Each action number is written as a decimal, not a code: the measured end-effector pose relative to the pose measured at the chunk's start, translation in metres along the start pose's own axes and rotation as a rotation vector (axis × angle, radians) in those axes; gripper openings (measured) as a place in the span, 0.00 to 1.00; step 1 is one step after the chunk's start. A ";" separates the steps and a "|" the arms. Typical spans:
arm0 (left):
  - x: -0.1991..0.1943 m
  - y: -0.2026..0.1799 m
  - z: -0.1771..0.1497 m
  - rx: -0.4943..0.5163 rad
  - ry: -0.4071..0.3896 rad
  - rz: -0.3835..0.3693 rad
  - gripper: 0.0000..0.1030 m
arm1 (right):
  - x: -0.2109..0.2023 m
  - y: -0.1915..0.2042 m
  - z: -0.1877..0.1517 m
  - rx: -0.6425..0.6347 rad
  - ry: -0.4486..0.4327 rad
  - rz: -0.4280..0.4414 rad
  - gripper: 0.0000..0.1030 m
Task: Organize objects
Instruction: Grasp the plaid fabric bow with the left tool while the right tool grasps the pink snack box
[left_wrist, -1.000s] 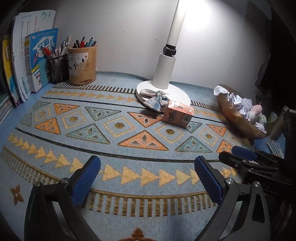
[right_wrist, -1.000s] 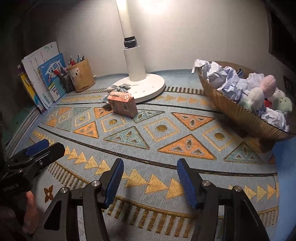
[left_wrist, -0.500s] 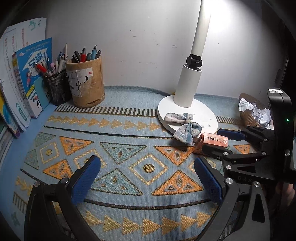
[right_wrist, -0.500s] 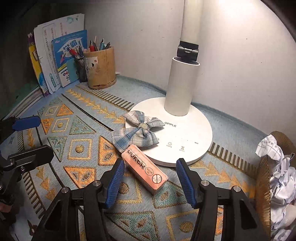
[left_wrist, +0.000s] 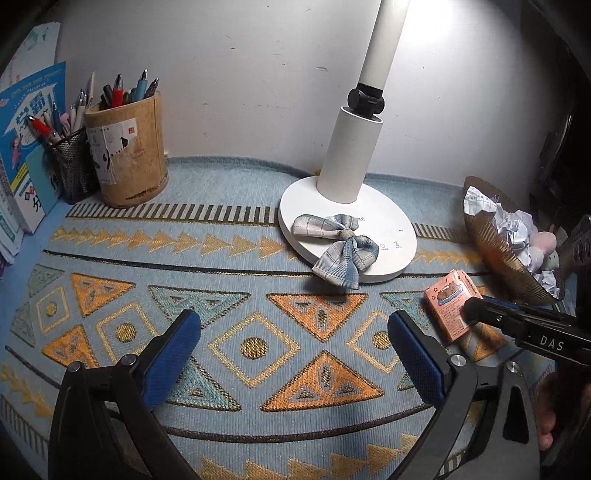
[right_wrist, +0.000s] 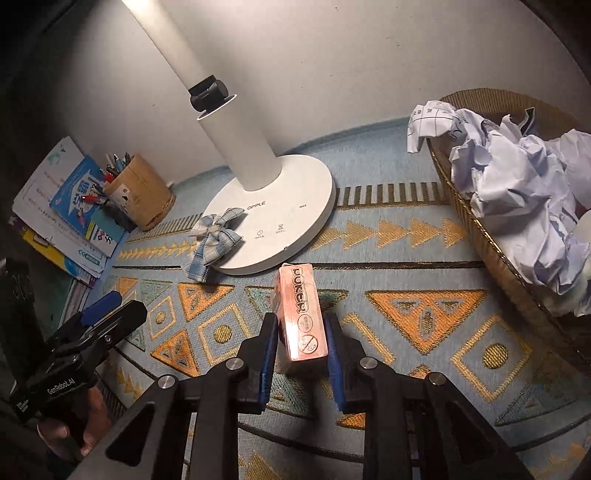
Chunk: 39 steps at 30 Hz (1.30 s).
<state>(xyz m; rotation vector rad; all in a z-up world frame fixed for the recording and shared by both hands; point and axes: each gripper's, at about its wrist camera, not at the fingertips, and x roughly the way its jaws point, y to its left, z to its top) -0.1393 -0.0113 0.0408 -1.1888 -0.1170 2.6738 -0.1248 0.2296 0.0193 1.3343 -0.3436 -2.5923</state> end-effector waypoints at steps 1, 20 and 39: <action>0.000 -0.001 0.001 0.003 0.000 -0.001 0.98 | -0.004 -0.001 -0.001 -0.009 -0.011 -0.026 0.33; 0.076 -0.043 0.049 0.058 0.030 0.045 0.55 | 0.021 0.014 -0.002 -0.220 -0.045 -0.126 0.61; -0.037 -0.049 -0.028 0.025 0.018 -0.091 0.20 | -0.042 0.019 -0.036 -0.150 -0.057 -0.047 0.39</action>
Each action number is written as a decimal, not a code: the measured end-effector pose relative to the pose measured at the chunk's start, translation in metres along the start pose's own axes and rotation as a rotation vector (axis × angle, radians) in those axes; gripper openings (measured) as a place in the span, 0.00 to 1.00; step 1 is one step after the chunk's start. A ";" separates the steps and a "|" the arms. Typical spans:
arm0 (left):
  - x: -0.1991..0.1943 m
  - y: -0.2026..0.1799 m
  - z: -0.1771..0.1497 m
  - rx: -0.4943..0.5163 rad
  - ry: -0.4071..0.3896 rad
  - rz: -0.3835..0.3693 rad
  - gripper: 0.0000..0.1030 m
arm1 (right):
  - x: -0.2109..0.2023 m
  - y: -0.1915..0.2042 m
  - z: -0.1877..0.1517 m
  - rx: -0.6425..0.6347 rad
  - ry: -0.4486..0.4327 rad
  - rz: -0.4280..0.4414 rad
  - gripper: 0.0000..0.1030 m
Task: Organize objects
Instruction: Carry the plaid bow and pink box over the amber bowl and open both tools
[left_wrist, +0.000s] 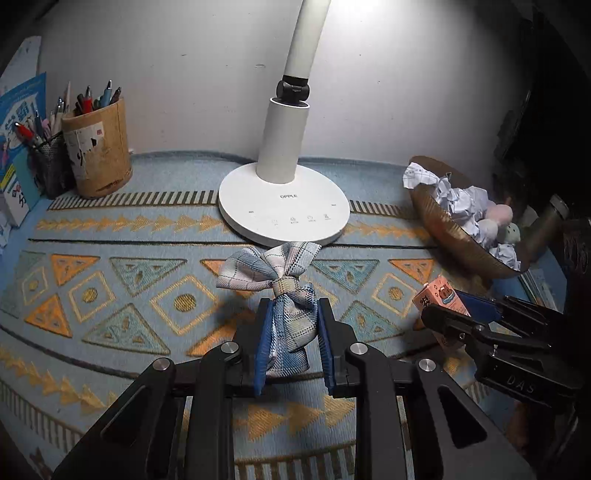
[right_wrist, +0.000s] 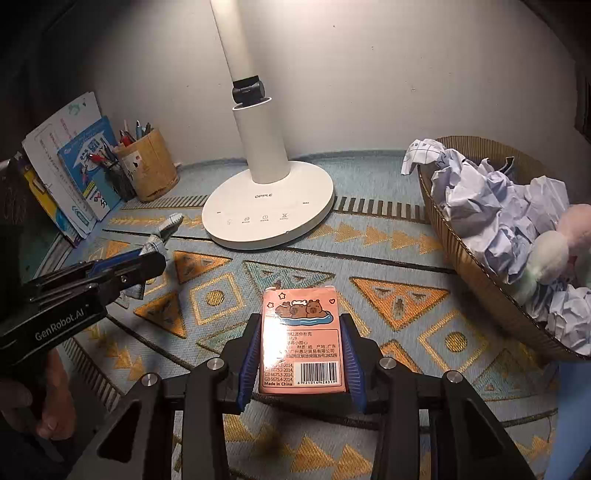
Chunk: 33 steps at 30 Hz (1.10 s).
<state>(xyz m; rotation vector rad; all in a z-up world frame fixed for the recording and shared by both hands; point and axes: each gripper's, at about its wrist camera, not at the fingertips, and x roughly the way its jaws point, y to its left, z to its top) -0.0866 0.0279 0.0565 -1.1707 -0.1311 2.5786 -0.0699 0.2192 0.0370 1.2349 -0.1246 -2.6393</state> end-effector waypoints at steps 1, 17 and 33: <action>-0.007 -0.005 -0.011 -0.006 0.003 -0.006 0.20 | -0.010 0.000 -0.008 0.003 -0.003 0.015 0.39; -0.012 -0.006 -0.079 -0.060 -0.009 0.127 0.20 | -0.028 0.000 -0.083 -0.044 0.018 0.001 0.55; -0.017 -0.003 -0.080 -0.080 -0.038 0.099 0.20 | -0.017 0.020 -0.087 -0.134 0.044 -0.092 0.57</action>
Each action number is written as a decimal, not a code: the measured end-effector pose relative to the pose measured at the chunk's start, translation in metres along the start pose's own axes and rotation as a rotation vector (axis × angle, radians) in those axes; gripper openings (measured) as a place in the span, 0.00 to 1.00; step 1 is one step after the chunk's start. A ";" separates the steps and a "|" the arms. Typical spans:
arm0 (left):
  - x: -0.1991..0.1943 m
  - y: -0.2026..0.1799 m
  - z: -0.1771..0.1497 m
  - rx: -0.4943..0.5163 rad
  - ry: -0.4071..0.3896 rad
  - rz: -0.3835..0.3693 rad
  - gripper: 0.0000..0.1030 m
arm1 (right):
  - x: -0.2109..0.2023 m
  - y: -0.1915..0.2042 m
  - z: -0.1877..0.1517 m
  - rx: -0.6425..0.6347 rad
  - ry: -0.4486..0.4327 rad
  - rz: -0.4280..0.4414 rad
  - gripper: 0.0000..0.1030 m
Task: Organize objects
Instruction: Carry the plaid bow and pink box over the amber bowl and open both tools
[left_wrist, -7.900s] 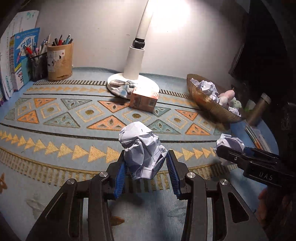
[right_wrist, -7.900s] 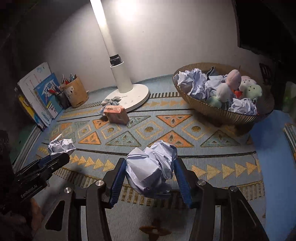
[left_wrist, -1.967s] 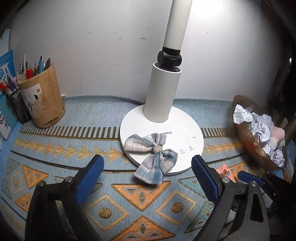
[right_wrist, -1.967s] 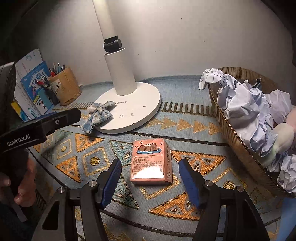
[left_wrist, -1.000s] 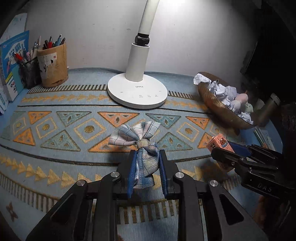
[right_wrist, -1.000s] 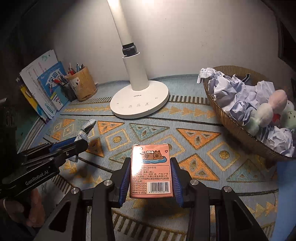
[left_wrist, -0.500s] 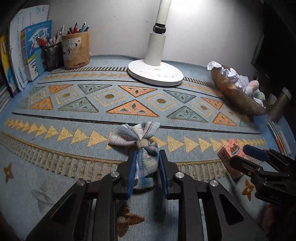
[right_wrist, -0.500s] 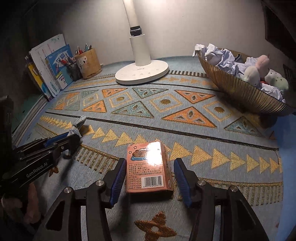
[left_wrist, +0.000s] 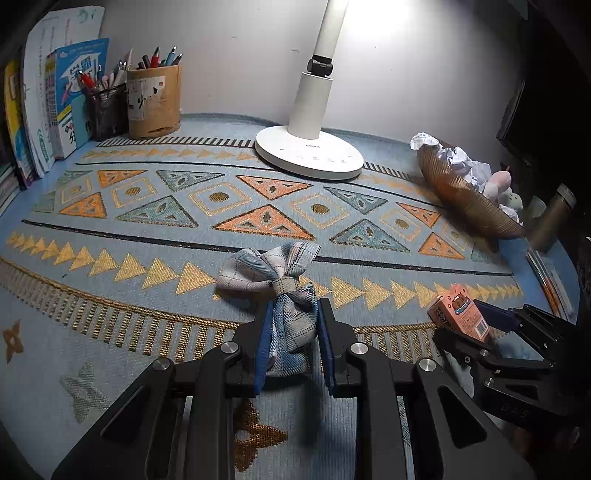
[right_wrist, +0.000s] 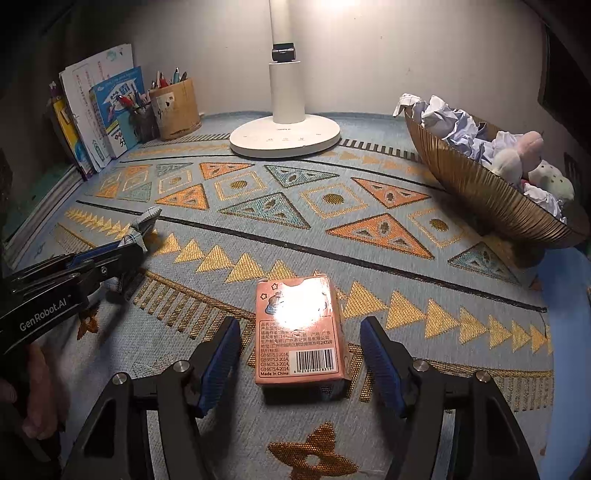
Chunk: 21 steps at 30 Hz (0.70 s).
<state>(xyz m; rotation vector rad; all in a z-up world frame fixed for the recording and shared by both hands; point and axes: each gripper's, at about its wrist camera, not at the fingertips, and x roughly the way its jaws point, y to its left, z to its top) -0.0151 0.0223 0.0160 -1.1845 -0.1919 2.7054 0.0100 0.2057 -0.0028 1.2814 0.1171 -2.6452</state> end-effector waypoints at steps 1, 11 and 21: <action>0.000 0.000 0.000 0.001 0.001 0.001 0.20 | -0.001 0.003 -0.001 -0.016 -0.002 0.008 0.51; 0.001 -0.025 0.015 0.060 0.042 -0.045 0.20 | -0.036 0.001 -0.005 -0.007 -0.077 0.145 0.38; 0.029 -0.141 0.135 0.183 -0.037 -0.304 0.20 | -0.110 -0.133 0.083 0.216 -0.305 -0.057 0.38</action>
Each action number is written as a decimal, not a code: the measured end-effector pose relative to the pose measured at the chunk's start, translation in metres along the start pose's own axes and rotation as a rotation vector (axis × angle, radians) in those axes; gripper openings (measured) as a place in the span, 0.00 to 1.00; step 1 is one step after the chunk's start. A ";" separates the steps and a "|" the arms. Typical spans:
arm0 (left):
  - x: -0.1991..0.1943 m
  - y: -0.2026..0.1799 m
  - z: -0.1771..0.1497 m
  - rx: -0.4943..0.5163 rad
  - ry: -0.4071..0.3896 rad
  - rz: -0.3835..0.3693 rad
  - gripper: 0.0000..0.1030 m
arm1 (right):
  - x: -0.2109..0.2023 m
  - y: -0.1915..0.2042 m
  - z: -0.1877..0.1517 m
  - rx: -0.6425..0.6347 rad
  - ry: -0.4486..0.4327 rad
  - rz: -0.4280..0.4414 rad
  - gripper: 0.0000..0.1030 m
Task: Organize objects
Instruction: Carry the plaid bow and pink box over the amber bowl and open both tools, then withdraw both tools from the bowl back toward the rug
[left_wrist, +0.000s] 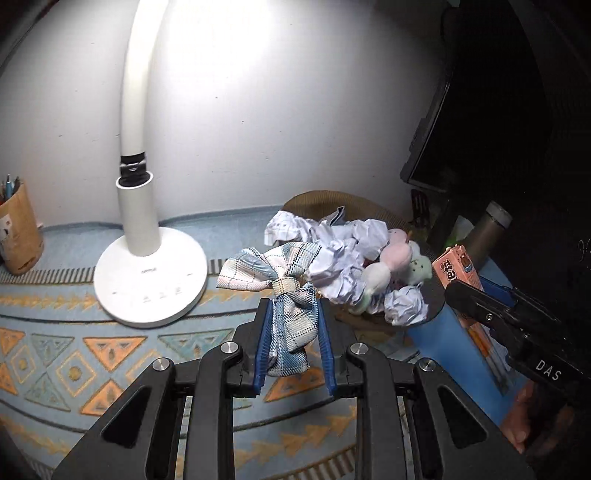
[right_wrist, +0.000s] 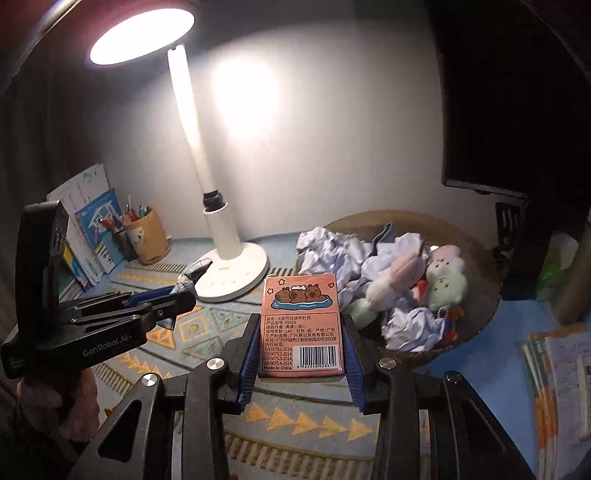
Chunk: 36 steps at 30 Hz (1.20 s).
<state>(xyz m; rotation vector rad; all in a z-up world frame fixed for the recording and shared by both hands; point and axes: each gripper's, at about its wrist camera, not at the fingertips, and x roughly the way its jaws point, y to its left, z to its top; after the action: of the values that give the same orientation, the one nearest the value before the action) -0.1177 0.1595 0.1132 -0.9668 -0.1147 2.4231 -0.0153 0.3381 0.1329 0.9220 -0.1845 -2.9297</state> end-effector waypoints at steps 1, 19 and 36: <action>0.011 -0.006 0.011 0.012 -0.010 0.007 0.20 | 0.005 -0.011 0.012 0.024 -0.006 -0.021 0.38; 0.067 0.027 0.043 -0.004 -0.066 -0.177 0.85 | 0.082 -0.083 0.058 0.216 0.064 -0.011 0.62; -0.092 0.051 -0.019 -0.062 -0.131 0.121 0.85 | -0.007 0.011 -0.007 0.124 0.080 0.068 0.62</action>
<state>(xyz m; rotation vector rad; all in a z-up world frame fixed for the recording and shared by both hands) -0.0715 0.0674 0.1423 -0.8633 -0.1833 2.6076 -0.0055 0.3268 0.1320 1.0261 -0.3889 -2.8407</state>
